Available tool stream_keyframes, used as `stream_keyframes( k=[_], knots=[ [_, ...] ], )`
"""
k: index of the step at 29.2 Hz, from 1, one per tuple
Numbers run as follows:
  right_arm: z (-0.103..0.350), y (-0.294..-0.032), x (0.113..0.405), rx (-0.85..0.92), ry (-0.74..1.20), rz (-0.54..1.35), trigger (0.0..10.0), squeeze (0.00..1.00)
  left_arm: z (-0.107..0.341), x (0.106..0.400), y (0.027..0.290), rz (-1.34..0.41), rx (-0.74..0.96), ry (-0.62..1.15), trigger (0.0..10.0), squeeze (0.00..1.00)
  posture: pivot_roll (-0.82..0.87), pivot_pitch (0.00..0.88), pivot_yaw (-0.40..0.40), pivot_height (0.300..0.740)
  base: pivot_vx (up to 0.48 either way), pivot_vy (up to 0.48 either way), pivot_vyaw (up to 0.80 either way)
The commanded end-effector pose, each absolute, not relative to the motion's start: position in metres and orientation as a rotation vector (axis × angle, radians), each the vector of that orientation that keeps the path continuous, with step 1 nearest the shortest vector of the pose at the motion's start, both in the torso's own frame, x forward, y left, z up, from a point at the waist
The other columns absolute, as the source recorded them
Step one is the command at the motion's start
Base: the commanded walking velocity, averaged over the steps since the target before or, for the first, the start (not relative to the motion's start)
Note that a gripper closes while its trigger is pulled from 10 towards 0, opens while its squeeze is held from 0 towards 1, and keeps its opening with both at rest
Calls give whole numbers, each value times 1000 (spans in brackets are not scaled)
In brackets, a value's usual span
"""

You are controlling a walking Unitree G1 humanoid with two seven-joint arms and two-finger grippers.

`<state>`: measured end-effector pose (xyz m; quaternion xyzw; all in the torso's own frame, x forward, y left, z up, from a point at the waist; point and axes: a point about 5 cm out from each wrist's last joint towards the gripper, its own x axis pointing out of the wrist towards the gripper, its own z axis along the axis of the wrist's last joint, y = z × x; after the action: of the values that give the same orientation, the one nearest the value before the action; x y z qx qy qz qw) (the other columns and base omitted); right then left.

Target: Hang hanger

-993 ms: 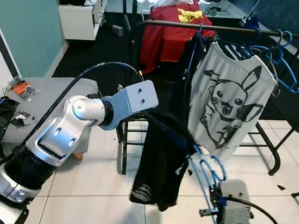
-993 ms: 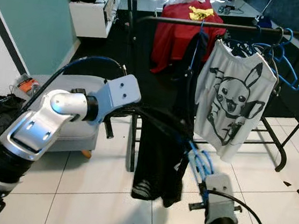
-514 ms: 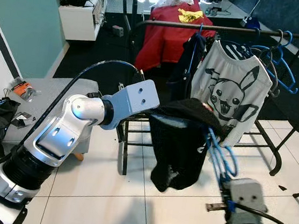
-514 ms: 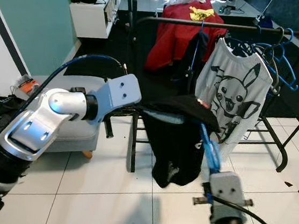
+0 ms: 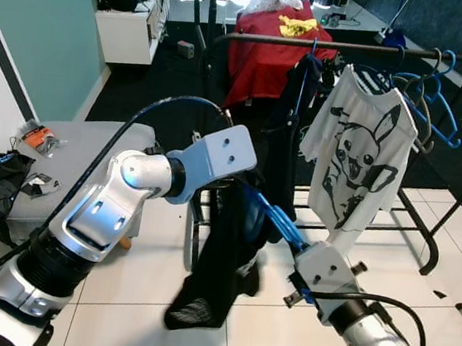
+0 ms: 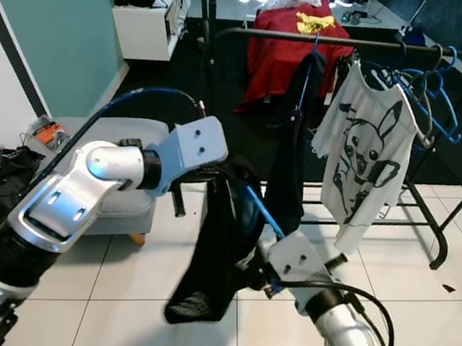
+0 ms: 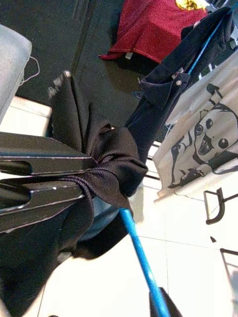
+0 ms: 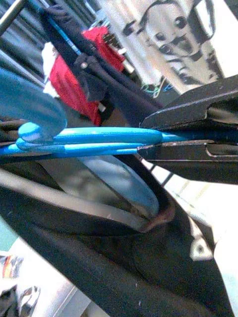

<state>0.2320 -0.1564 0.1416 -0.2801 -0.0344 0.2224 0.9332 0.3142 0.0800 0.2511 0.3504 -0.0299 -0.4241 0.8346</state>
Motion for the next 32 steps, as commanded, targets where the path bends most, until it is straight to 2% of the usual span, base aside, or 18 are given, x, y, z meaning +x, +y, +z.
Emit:
stream_keyframes(
  k=[1, 3, 5, 6, 8, 13, 14, 19, 24, 25, 26, 28, 29, 31, 32],
  knots=[
    [147, -153, 232, -551, -104, 462, 10000, 0, 257, 312, 81, -896, 720, -83, 10000, 0, -21, 37, 24, 740, 0, 0, 0],
    [147, -158, 234, -535, -94, 402, 10000, 0, 257, 312, 81, -894, 716, -82, 10000, 0, -24, 42, 28, 740, 0, 0, 0],
    [143, -174, 242, -268, -25, 175, 10000, 0, 257, 311, 81, -902, 714, -80, 10000, 0, -27, 45, 29, 740, 0, 0, 0],
    [143, -174, 242, -268, -25, 175, 10000, 0, 257, 311, 81, -902, 714, -80, 10000, 0, -27, 45, 29, 740, 0, 0, 0],
    [137, -183, 246, -71, 30, 37, 10000, 0, 257, 311, 80, -912, 717, -79, 10000, 0, -27, 47, 31, 740, 0, 0, 0],
    [134, -191, 251, -27, 40, -49, 10000, 0, 256, 310, 79, -917, 718, -80, 10000, 0, -28, 49, 31, 740, 0, 0, 0],
    [134, -203, 256, 2, 34, -138, 10000, 0, 256, 310, 79, -921, 720, -77, 10000, 0, -27, 48, 31, 740, 0, 0, 0],
    [138, -226, 275, 52, 6, -266, 10000, 0, 254, 308, 80, -929, 727, -68, 10000, 0, -23, 45, 29, 740, 0, 0, 0],
    [145, -231, 287, 83, 6, -277, 10000, 0, 254, 305, 79, -950, 731, -76, 10000, 0, -20, 43, 29, 740, 0, 0, 0],
    [146, -220, 297, 120, 41, -181, 10000, 0, 254, 303, 76, -963, 729, -86, 10000, 0, -19, 43, 31, 740, 0, 0, 0],
    [146, -220, 297, 120, 41, -181, 10000, 0, 254, 303, 76, -963, 729, -86, 10000, 0, -19, 43, 31, 740, 0, 0, 0],
    [148, -185, 310, 166, 122, 78, 10000, 0, 251, 300, 70, -983, 730, -101, 10000, 0, -21, 42, 30, 740, 0, 0, 0],
    [148, -185, 310, 166, 122, 78, 10000, 0, 251, 300, 70, -983, 730, -101, 10000, 0, -21, 42, 30, 740, 0, 0, 0],
    [155, -156, 312, 233, 120, 213, 10000, 0, 250, 300, 65, -979, 717, -115, 10000, 0, -17, 40, 22, 740, 0, 0, 0],
    [155, -156, 312, 233, 120, 213, 10000, 0, 250, 300, 65, -979, 717, -115, 10000, 0, -17, 40, 22, 740, 0, 0, 0]
  ],
)
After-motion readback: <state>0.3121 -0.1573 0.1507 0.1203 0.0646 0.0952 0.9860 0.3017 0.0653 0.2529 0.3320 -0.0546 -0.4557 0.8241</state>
